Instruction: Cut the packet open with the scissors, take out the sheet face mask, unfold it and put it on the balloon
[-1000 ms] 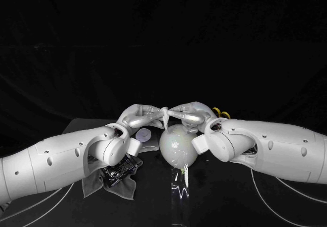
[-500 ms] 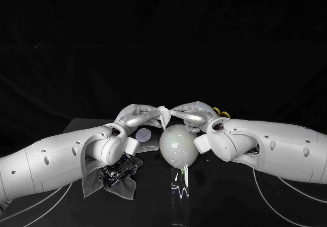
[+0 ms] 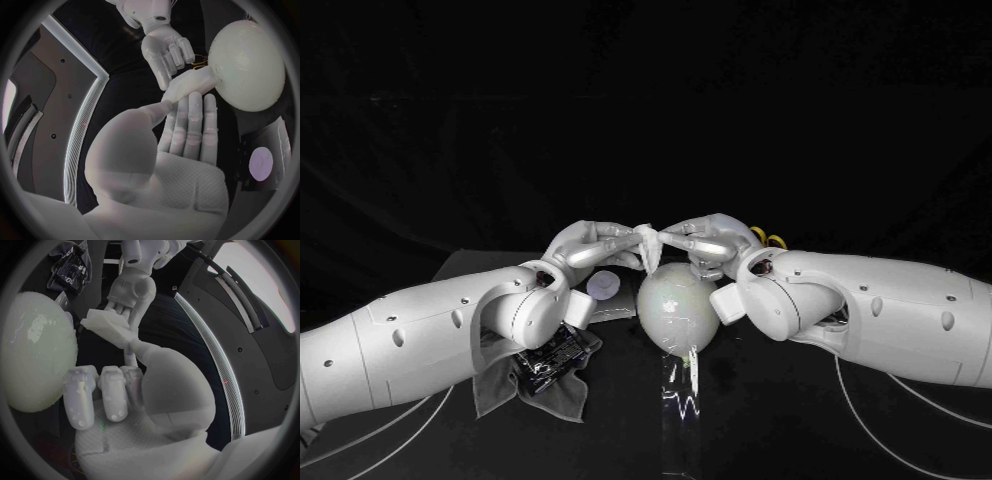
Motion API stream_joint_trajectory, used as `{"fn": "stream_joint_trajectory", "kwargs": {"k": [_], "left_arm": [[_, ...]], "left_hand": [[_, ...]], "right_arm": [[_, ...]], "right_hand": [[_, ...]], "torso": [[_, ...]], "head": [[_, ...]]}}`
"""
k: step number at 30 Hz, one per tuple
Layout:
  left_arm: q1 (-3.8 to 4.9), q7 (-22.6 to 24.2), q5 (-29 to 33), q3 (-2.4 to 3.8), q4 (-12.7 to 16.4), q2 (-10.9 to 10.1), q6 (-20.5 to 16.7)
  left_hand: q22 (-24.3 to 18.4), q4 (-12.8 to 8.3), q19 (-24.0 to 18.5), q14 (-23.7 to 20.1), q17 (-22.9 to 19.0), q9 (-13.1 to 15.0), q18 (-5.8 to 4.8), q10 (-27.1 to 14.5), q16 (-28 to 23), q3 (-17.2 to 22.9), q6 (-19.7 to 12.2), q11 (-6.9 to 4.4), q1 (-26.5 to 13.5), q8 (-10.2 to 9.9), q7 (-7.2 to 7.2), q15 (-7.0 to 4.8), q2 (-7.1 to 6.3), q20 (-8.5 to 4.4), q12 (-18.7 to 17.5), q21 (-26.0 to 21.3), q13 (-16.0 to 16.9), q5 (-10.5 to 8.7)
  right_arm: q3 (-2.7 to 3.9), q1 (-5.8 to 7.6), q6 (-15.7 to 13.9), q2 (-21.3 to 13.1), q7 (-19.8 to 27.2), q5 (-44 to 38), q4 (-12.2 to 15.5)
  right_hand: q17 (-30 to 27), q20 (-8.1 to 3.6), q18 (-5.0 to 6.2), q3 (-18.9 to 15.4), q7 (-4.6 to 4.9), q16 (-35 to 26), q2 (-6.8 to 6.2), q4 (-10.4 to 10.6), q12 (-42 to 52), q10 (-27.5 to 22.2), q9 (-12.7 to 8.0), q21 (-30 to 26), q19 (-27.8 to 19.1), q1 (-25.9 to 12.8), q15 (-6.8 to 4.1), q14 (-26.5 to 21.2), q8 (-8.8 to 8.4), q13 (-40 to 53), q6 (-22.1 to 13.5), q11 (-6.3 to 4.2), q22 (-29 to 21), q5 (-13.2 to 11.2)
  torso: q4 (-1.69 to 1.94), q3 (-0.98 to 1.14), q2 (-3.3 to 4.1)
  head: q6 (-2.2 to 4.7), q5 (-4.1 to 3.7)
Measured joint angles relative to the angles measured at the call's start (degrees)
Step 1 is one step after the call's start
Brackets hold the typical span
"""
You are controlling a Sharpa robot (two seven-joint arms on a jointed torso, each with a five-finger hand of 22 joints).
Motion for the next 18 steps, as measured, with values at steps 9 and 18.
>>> {"fn": "stream_joint_trajectory", "kwargs": {"k": [9,18], "left_arm": [[0.01,-0.47,0.28,0.00,-0.09,0.01,0.52],[0.02,-0.89,0.59,0.00,-0.32,0.01,0.54]], "left_hand": [[-0.79,2.25,-1.12,-0.82,0.00,-0.31,0.00,-0.63,0.81,-5.85,-0.92,0.63,-5.12,-0.22,0.93,0.60,-6.17,0.71,-0.32,-0.93,-0.06,0.02],[-1.83,5.21,-0.83,-1.24,0.07,-0.69,-0.01,-0.73,1.56,-9.14,-0.92,0.72,-6.99,-0.67,0.93,0.64,-7.43,1.40,-0.32,-2.22,0.11,0.01]], "right_arm": [[0.00,0.00,-0.01,-0.04,0.00,-0.05,0.13],[-0.02,0.00,-0.01,-0.15,0.00,-0.08,0.36]], "right_hand": [[0.02,-0.13,0.00,0.01,0.03,0.00,-0.16,-0.01,0.12,0.00,0.00,0.18,0.12,-0.16,0.08,-0.09,0.51,-0.04,-0.22,0.00,0.01,-0.02],[0.01,-0.13,0.00,0.40,-0.01,-0.04,-0.21,-0.40,0.12,-0.01,0.00,0.17,0.12,-0.21,0.09,-0.09,0.65,-0.04,-0.20,0.01,-0.01,-0.14]], "torso": [[-0.01,0.00,-0.01],[-0.02,0.00,-0.01]], "head": [[0.00,-0.02],[0.05,-0.01]]}}
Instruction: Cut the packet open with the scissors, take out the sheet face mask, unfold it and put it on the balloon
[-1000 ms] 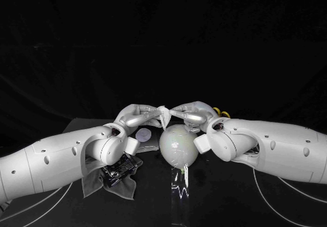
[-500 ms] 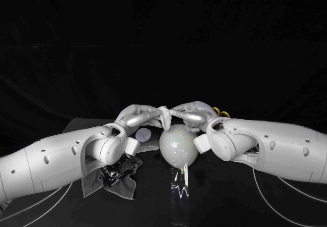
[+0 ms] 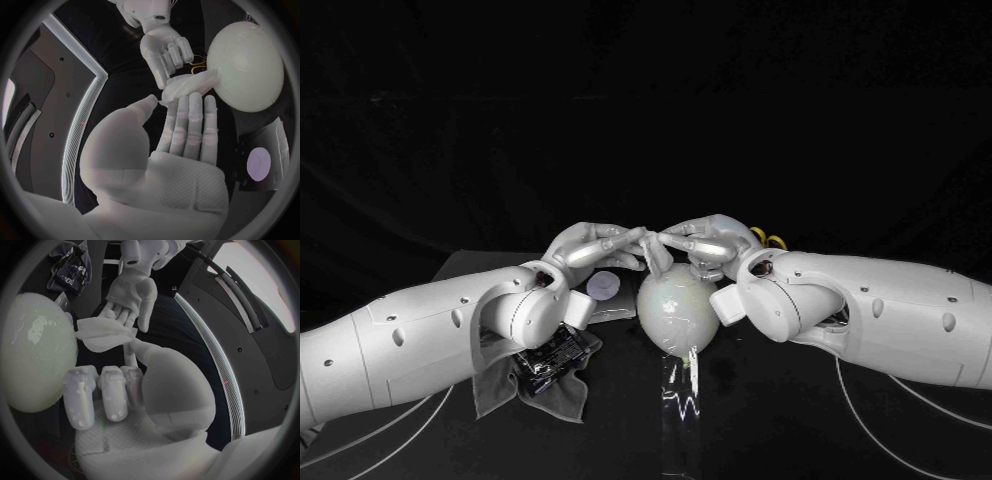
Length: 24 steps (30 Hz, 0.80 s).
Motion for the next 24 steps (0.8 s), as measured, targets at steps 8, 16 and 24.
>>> {"fn": "stream_joint_trajectory", "kwargs": {"k": [8,16,24], "left_arm": [[0.02,-0.36,0.17,0.00,-0.10,0.09,-0.04],[0.04,-0.61,0.24,0.00,-0.15,0.11,-0.06],[0.09,-0.76,0.42,0.00,-0.26,0.12,-0.21]], "left_hand": [[-0.51,0.17,0.37,-0.20,0.00,-0.07,-0.01,-0.21,0.35,0.17,0.00,-0.21,1.56,0.00,-0.01,-0.20,1.56,0.37,0.29,-0.52,0.16,0.00],[-0.82,-1.66,0.67,-0.51,-0.15,-0.08,0.17,-0.41,0.61,2.37,0.63,-0.43,6.05,0.00,-0.64,-0.51,4.02,0.66,0.40,-0.79,0.22,0.00],[-0.84,-2.61,1.28,-0.16,-0.47,0.14,0.61,0.75,0.96,5.36,1.46,-1.37,8.72,0.93,-1.45,-0.86,7.02,0.44,1.03,-0.73,0.34,-0.04]], "right_arm": [[0.02,-0.01,0.01,0.01,0.00,-0.02,0.20],[0.02,0.00,0.02,0.06,-0.02,-0.03,0.24],[0.00,0.00,0.04,0.01,-0.07,-0.04,0.30]], "right_hand": [[-0.04,0.00,0.00,0.01,0.12,-0.05,0.09,0.00,-0.01,0.00,0.00,-0.01,0.00,0.09,0.01,-0.01,0.00,0.03,0.12,0.00,-0.03,-0.11],[-0.03,0.00,0.00,0.01,0.13,0.04,0.09,-0.01,-0.11,-0.08,0.00,-0.05,-0.01,0.09,0.09,-0.09,0.00,0.04,0.13,0.08,-0.02,0.06],[0.01,0.01,0.00,0.01,0.12,0.04,0.16,-0.01,0.00,-0.09,0.00,-0.06,-0.01,0.16,-0.12,0.12,0.00,0.02,0.13,0.10,0.01,0.13]], "torso": [[0.02,0.00,0.00],[0.03,-0.01,0.00],[0.03,-0.02,0.00]], "head": [[-0.10,0.08],[-0.14,0.09],[-0.23,0.13]]}}
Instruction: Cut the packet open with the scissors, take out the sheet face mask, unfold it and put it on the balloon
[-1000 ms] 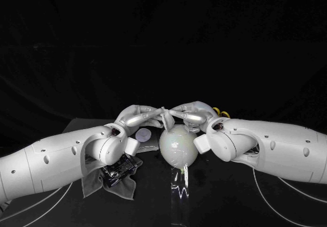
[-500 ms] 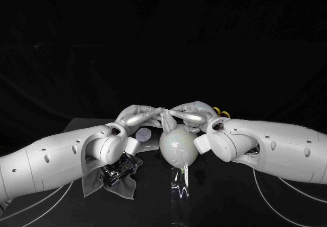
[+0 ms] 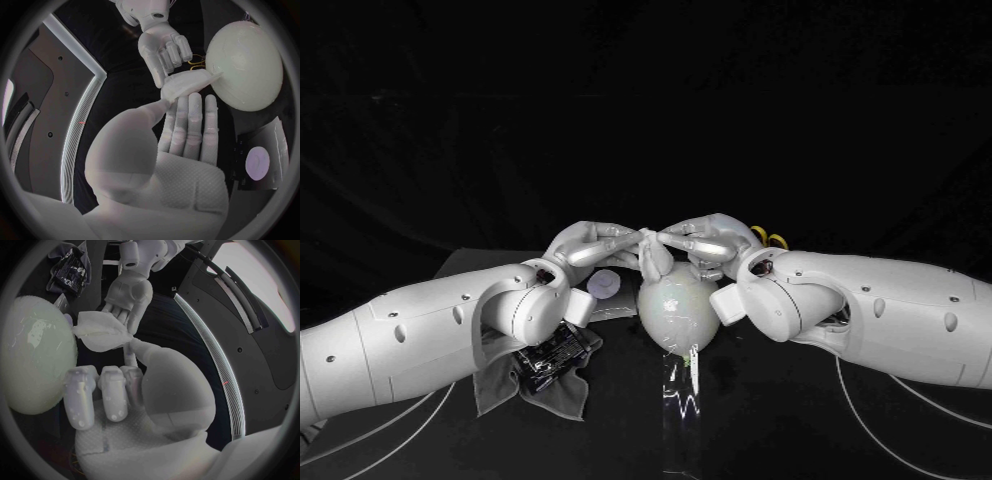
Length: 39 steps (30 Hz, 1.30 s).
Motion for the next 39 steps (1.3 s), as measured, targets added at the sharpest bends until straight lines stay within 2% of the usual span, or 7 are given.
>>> {"fn": "stream_joint_trajectory", "kwargs": {"k": [6,17,30,39], "left_arm": [[0.03,0.00,0.45,0.00,-0.10,-0.04,-0.37],[0.05,0.21,1.65,-0.01,-0.04,-0.60,-0.87],[0.06,0.26,2.23,-0.01,-0.19,-0.84,-0.90],[0.38,0.29,2.07,-0.03,-1.88,-0.97,-0.81]], "left_hand": [[0.87,-0.47,0.40,0.51,-0.43,0.32,0.00,1.01,0.00,2.19,-0.04,-0.18,-0.04,0.85,-0.03,-0.50,1.05,-0.41,0.13,1.24,0.00,-0.24],[1.52,0.13,0.18,0.51,-0.95,0.54,-0.04,1.01,0.00,4.39,-0.34,-0.17,-1.10,1.12,-0.28,-0.49,2.37,-0.63,0.13,1.91,-0.13,-0.06],[1.66,-0.24,0.18,0.53,-1.05,0.64,-0.08,1.20,0.00,4.95,-0.23,0.04,-1.65,1.12,-0.17,-0.47,2.16,-0.63,0.12,2.01,-0.14,-0.09],[1.82,-0.48,-0.03,0.61,-1.06,0.66,-0.10,1.42,-0.01,5.19,-0.24,-0.19,-2.03,1.41,-0.18,-0.38,1.79,-0.83,0.12,2.26,-0.13,-0.14]], "right_arm": [[0.02,0.01,0.00,-0.17,-0.04,-0.03,0.04],[0.01,0.01,-0.02,-0.95,-0.06,-0.16,0.03],[0.18,0.01,-0.10,-1.74,0.00,-0.47,-0.08],[0.51,0.42,-0.18,-2.60,0.03,-0.87,-0.43]], "right_hand": [[0.00,0.00,0.00,0.00,0.00,-0.03,0.00,0.00,0.00,0.00,0.00,-0.01,0.00,0.00,0.00,0.00,0.00,-0.03,0.00,0.00,0.00,0.00],[-0.03,0.01,0.00,0.00,-0.01,-0.07,0.00,0.00,-0.01,0.00,0.00,0.13,-0.01,0.00,0.01,-0.01,0.00,0.01,-0.01,0.00,-0.03,-0.03],[-0.04,0.10,0.01,0.00,-0.10,0.00,0.00,0.00,-0.21,0.00,0.00,0.11,-0.10,0.00,0.02,-0.02,0.00,0.01,-0.10,0.00,-0.02,-0.15],[0.00,0.10,0.00,0.00,-0.11,-0.02,-0.01,0.00,0.00,0.00,0.00,0.06,-0.11,-0.01,0.02,-0.03,0.00,-0.03,-0.11,0.00,0.00,-0.25]], "torso": [[0.00,0.01,0.00],[0.00,0.01,-0.01],[0.00,0.03,-0.01],[-0.03,0.04,-0.02]], "head": [[-0.07,0.02],[0.00,-0.02],[0.07,0.02],[0.16,-0.03]]}}
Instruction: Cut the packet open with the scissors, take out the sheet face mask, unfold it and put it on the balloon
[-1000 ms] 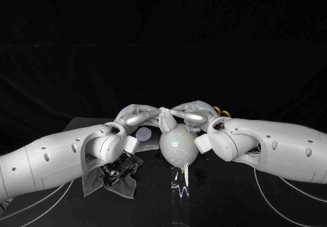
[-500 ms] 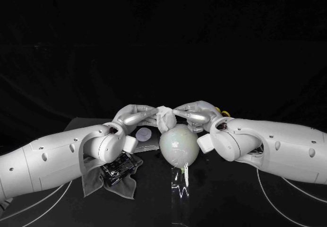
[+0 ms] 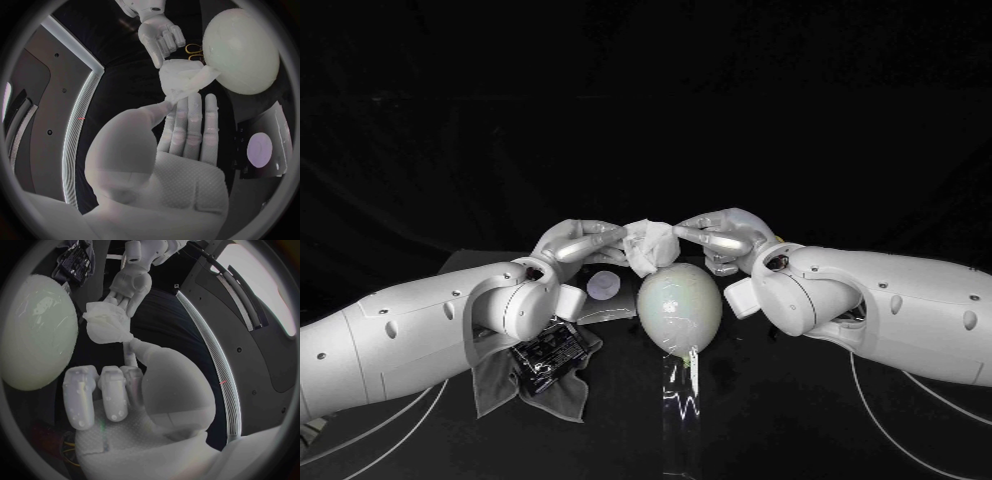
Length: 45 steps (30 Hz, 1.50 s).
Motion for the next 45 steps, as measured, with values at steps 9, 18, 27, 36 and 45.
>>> {"fn": "stream_joint_trajectory", "kwargs": {"k": [9,18,27,36,45], "left_arm": [[1.92,0.03,-1.11,0.02,-1.87,-0.04,0.51],[3.19,-0.10,-2.89,0.03,-2.99,0.52,1.64],[3.63,-0.17,-4.30,0.02,-4.96,1.66,2.50],[3.88,-0.23,-5.80,0.02,-7.33,2.60,3.37],[4.05,-0.34,-7.25,-0.01,-9.55,4.14,3.45]], "left_hand": [[0.00,0.00,-0.16,0.00,0.00,0.05,-0.03,-0.01,0.00,0.00,-0.01,0.00,-0.07,0.00,-0.01,0.01,-0.08,0.16,0.00,0.00,0.00,-0.09],[0.00,0.00,-0.20,0.09,0.00,0.22,-0.04,-0.01,0.00,-0.01,-0.02,0.01,-0.15,0.00,-0.02,0.10,-0.16,0.21,0.00,0.00,0.00,-0.07],[0.13,-0.01,-0.20,0.10,-0.01,0.22,-0.07,-0.02,0.00,-0.01,-0.03,0.02,-0.18,0.05,-0.03,0.11,-0.19,0.21,0.00,0.26,0.00,0.05],[0.54,-0.17,-0.20,0.42,0.01,0.23,-0.45,0.43,0.55,0.14,-0.12,0.00,-0.11,0.34,-0.11,-0.01,-0.13,0.21,0.00,0.73,0.00,0.05],[0.72,-0.17,-0.43,0.43,0.08,0.24,-0.46,0.43,0.78,0.13,-0.21,0.00,-0.06,0.59,-0.03,-0.01,-0.07,0.40,0.00,1.07,0.00,0.00]], "right_arm": [[0.44,0.90,-0.06,-0.47,-0.05,-0.55,-0.98],[0.68,1.58,-0.01,-0.41,-0.48,-1.11,-1.52],[0.81,2.71,0.04,-0.33,-1.33,-1.97,-2.29],[0.84,3.59,0.38,0.10,-2.99,-3.47,-3.77],[0.85,3.89,1.44,0.63,-4.57,-4.61,-3.70]], "right_hand": [[0.00,0.00,0.00,0.00,0.01,-0.03,-0.01,0.00,-0.01,0.00,0.00,-0.05,0.00,-0.01,0.01,-0.01,0.00,0.03,-0.03,0.00,-0.01,0.26],[-0.04,0.01,0.00,0.00,0.06,0.00,-0.01,0.00,-0.09,0.00,0.00,-0.06,-0.01,-0.01,0.09,-0.09,0.01,0.05,-0.26,0.00,-0.05,0.25],[-0.05,0.01,0.00,0.01,0.13,0.02,-0.09,0.00,-0.13,0.00,0.00,-0.06,-0.01,-0.10,0.10,-0.10,0.37,0.04,-0.36,0.00,-0.03,0.23],[0.00,-0.05,0.00,0.08,0.14,-0.02,-0.19,-0.08,0.00,-0.01,0.00,0.11,0.05,-0.19,0.11,-0.11,0.67,0.00,-0.55,0.01,0.00,0.21],[0.00,-0.12,0.00,0.31,0.12,-0.05,-0.40,-0.31,-0.02,-0.01,0.00,0.11,0.12,-0.40,-0.03,0.03,1.07,0.04,-0.56,0.01,0.00,0.10]], "torso": [[0.01,-0.01,0.00],[0.01,-0.02,-0.01],[-0.01,-0.02,-0.01],[0.01,-0.02,0.03],[0.02,-0.03,0.03]], "head": [[0.08,-0.10],[0.35,-0.05],[0.61,-0.21],[0.83,-0.35],[1.00,-0.40]]}}
